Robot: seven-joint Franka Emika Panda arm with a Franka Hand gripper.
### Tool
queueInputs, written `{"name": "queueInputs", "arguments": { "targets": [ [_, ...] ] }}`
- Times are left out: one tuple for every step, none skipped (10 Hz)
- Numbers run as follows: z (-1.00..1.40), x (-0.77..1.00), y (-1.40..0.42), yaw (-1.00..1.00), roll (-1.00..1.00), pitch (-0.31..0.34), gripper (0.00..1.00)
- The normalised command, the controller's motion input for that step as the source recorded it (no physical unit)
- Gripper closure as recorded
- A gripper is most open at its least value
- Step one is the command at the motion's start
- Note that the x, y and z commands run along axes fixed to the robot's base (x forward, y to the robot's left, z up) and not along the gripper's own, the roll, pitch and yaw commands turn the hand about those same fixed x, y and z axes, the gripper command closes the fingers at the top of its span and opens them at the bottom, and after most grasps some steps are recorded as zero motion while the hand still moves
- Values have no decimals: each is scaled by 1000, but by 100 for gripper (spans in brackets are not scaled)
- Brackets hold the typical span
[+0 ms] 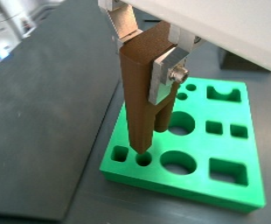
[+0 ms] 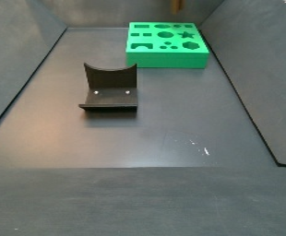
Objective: Insert the square-circle object.
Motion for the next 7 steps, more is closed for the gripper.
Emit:
{"name": "queueInputs", "arguments": {
  "targets": [
    [-380, -251, 0, -974, 14, 0, 100],
    [-471, -260, 0, -977, 0, -13, 100],
    [-469, -257, 0, -977, 0, -14, 100],
    [-386, -206, 0, -997, 0, -10, 100],
    [-257, -154, 0, -1000, 0, -6, 100],
    [-129, -109, 0, -1000, 0, -27, 100],
    [-66, -43, 0, -1000, -11, -56, 100]
  ]
}}
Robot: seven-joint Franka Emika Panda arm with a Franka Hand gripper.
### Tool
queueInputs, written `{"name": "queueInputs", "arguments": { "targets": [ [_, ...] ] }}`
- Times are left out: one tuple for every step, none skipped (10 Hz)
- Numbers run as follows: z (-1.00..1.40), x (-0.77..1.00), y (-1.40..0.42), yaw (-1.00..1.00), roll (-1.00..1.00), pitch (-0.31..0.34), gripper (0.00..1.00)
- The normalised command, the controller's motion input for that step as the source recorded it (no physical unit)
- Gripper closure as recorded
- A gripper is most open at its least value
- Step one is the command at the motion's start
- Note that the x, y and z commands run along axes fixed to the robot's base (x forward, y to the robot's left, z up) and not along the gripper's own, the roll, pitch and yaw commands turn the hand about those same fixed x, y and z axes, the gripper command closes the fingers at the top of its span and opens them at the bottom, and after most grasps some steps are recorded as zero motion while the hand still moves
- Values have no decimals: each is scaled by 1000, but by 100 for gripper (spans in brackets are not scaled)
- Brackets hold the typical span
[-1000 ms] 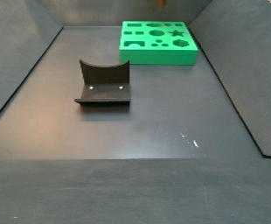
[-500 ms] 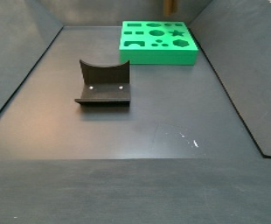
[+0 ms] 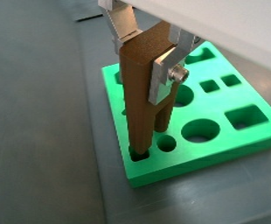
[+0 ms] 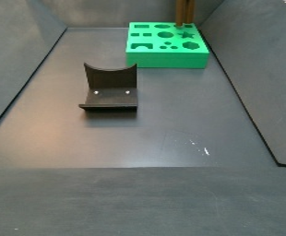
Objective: Insert the square-circle object.
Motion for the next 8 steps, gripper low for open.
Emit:
{"name": "queueInputs", "arguments": {
  "targets": [
    [0, 0, 0, -1000, -16, -59, 100],
    [0, 0, 0, -1000, -16, -57, 100],
    [0, 0, 0, -1000, -17, -57, 100],
    [-63, 0, -11, -991, -91, -101, 100],
    [-189, -103, -86, -866, -149, -154, 100],
    [-169, -117, -23, -883, -159, -153, 100],
    [0, -229, 0, -866, -31, -83, 100],
    [0, -363, -17, -689, -26, -107, 100]
  ]
}}
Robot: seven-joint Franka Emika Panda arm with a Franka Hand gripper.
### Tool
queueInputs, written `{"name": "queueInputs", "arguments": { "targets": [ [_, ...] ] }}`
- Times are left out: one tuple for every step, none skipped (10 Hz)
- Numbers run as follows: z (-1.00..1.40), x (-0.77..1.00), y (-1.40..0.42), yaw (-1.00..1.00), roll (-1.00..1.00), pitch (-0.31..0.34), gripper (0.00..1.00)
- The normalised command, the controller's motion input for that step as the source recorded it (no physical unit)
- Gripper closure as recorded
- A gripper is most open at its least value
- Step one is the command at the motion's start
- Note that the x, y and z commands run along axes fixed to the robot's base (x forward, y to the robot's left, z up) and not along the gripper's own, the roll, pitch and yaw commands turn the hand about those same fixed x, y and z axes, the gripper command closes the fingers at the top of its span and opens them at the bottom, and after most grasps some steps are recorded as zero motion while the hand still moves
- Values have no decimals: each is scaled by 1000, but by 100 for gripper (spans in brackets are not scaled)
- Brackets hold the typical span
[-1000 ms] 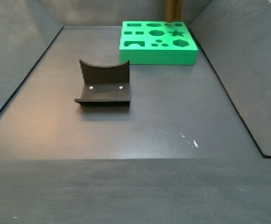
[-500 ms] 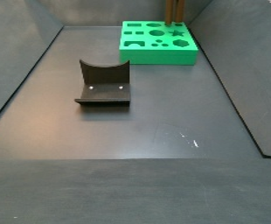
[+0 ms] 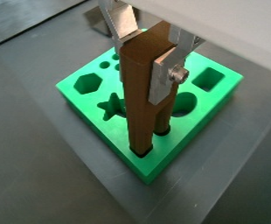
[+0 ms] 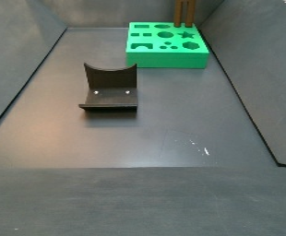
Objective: Insert the square-circle object.
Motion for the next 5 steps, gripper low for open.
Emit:
{"name": "queueInputs", "arguments": {
  "targets": [
    [-14, -317, 0, -249, -94, -131, 100],
    [-186, -191, 0, 0, -126, -84, 100],
    [-386, 0, 0, 83, -141, -27, 100],
    [-434, 0, 0, 97, -173, 0, 100],
    [-354, 74, 9, 0, -157, 0, 100]
  ]
}}
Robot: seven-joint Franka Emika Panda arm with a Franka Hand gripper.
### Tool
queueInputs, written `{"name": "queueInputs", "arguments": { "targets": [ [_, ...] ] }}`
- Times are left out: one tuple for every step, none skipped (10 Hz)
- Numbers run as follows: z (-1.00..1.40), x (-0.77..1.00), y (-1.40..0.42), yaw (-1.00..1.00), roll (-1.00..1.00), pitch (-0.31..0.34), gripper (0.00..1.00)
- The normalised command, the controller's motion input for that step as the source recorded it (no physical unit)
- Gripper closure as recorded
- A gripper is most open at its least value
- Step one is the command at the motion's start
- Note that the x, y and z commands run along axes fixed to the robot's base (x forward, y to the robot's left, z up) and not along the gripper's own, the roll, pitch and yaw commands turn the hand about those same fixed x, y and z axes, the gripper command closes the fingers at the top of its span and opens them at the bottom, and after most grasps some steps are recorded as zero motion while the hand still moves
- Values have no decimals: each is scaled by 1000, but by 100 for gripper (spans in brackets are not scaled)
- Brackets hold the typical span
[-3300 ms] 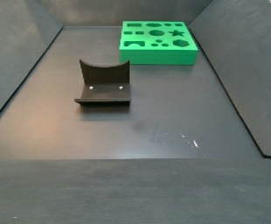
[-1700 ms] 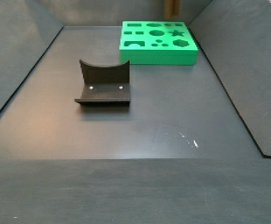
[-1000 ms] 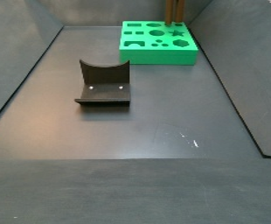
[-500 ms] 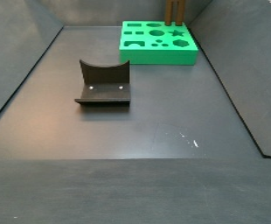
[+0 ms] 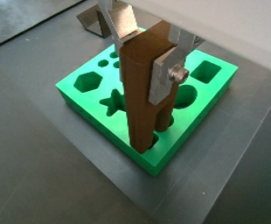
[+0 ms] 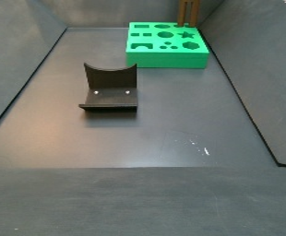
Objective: Insert the square-circle object.
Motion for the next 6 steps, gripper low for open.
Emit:
{"name": "queueInputs", "arguments": {
  "targets": [
    [-274, 129, 94, 0, -199, 0, 100],
    [-297, 226, 71, 0, -267, 0, 100],
    [-280, 291, 89, 0, -253, 16, 100],
    [-217, 271, 97, -60, -206, 19, 100],
    [-323, 43, 26, -46, -309, -21, 100],
    [-374, 0, 34, -11, -366, -56, 100]
  ]
}}
